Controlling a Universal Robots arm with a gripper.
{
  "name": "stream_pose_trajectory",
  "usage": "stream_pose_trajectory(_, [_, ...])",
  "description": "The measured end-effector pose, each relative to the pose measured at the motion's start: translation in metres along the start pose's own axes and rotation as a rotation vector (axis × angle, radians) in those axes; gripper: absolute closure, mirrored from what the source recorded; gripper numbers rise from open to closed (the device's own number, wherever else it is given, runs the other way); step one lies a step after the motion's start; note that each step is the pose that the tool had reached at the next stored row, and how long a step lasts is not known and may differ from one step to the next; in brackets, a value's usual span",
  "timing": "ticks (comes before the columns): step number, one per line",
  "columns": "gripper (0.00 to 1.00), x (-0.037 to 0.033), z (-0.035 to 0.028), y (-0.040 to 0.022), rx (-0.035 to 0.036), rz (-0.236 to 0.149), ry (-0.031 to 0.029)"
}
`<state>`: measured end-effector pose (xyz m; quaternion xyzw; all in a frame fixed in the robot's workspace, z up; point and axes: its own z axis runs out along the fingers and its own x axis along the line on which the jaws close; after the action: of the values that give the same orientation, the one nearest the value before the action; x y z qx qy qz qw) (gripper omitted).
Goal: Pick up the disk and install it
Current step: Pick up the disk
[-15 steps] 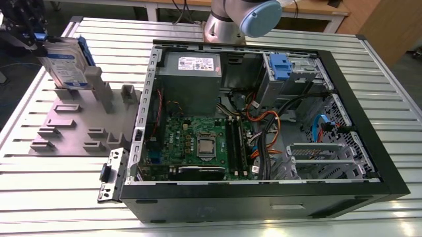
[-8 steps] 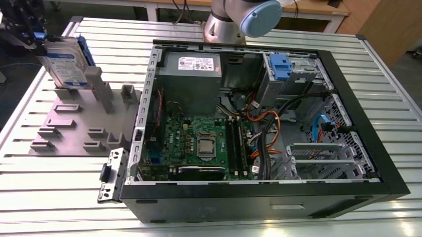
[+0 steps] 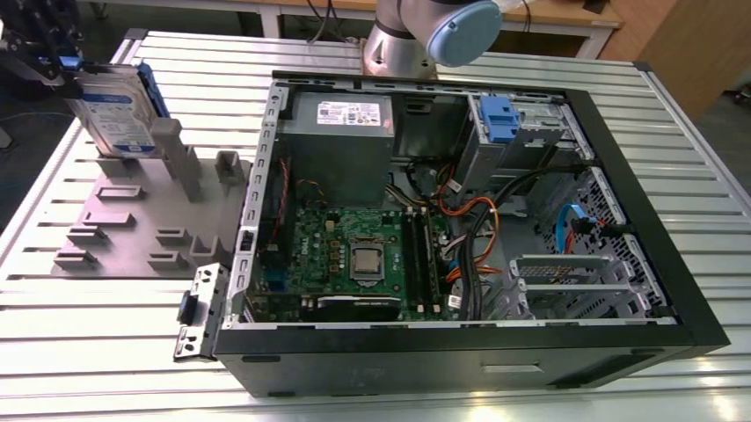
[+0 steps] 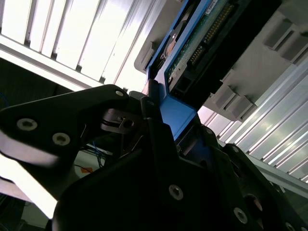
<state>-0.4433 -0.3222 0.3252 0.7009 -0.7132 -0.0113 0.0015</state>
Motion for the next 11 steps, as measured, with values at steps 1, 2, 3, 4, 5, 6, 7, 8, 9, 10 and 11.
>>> stream_pose_trajectory(1, [0.64,0.0,-0.0002,0.0,0.0,0.0,0.0])
stream_pose_trajectory(2, [0.64,0.0,-0.0004,0.0,0.0,0.0,-0.0001])
stream_pose_trajectory(3, [0.64,0.0,-0.0005,0.0,0.0001,0.0,-0.0001])
stream_pose_trajectory(4, [0.64,0.0,-0.0006,0.0,0.0002,0.0,-0.0001])
stream_pose_trajectory(5, [0.64,0.0,-0.0008,0.0,0.0002,0.0,-0.0001])
stream_pose_trajectory(6, [0.64,0.0,-0.001,0.0,0.0001,0.0,-0.0001])
stream_pose_trajectory(7, [0.64,0.0,-0.0012,0.0,0.0,0.0,0.0])
stream_pose_trajectory(8, [0.64,0.0,-0.0014,0.0,0.0001,0.0,-0.0001])
stream_pose_trajectory(9, [0.64,0.0,-0.0016,0.0,0.0,0.0,0.0])
stream_pose_trajectory(10, [0.64,0.0,-0.0018,0.0,0.0,0.0,-0.0001])
stream_pose_trajectory(11, [0.64,0.0,-0.002,0.0,0.0,0.0,0.0])
